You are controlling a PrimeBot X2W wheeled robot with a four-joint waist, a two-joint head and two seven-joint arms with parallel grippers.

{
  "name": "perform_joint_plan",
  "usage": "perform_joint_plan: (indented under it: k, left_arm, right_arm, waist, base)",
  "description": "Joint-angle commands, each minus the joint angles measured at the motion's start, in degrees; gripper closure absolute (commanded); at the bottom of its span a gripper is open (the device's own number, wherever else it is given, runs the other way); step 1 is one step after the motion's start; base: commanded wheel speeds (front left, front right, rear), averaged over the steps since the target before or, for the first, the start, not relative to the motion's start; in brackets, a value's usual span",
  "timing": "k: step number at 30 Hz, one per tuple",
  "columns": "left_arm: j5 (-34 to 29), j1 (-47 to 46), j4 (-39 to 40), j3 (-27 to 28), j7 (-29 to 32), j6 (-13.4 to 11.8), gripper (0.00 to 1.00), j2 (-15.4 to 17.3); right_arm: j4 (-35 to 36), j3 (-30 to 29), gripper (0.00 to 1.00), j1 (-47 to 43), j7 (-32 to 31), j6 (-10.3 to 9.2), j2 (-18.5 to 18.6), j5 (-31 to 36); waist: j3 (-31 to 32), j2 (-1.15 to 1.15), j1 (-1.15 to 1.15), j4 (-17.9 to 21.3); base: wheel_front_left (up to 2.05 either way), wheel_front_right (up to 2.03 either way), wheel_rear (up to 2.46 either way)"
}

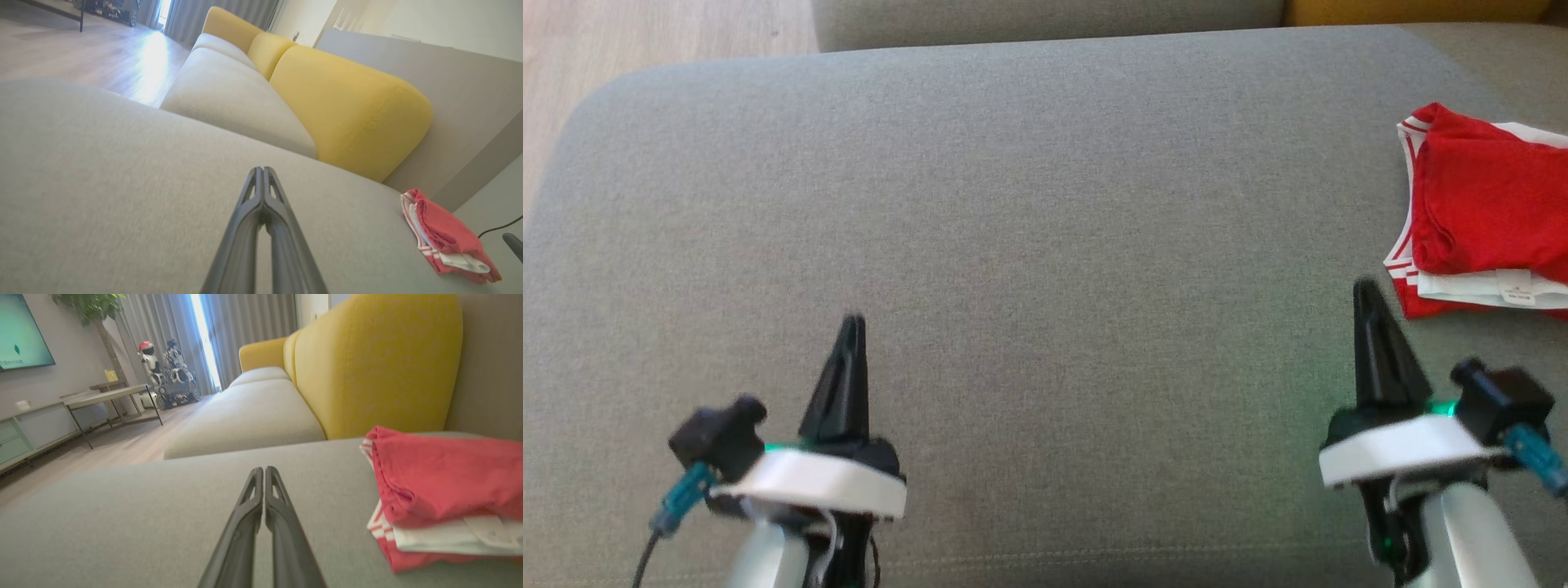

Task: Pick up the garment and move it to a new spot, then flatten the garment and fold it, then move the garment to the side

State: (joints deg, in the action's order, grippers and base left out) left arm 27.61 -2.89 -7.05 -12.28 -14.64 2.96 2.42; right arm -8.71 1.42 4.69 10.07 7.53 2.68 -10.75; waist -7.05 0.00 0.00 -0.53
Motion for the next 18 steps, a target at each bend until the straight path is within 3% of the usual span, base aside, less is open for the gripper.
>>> perform_joint_plan:
  k: [1, 18]
  left_arm:
    - [1.11, -0.37, 0.78, 0.19, 0.21, 0.04, 1.00, 0.07]
    - [10.07, -0.78, -0.37, 1.80, 2.30, 0.63, 1.00, 0.73]
  right_arm:
    - [0.85, 0.01, 1.00, 0.25, -0.11, -0.01, 0.08, -1.37]
    - [-0.01, -0.13, 1.00, 0.46, -1.55, -0.02, 0.80, -12.59]
  waist:
    - [0.10, 0.00, 0.00, 0.01]
    - [0.99, 0.00, 0.00, 0.08]
  base:
    - [0.00, 0.00, 0.00]
    - [0.00, 0.00, 0.00]
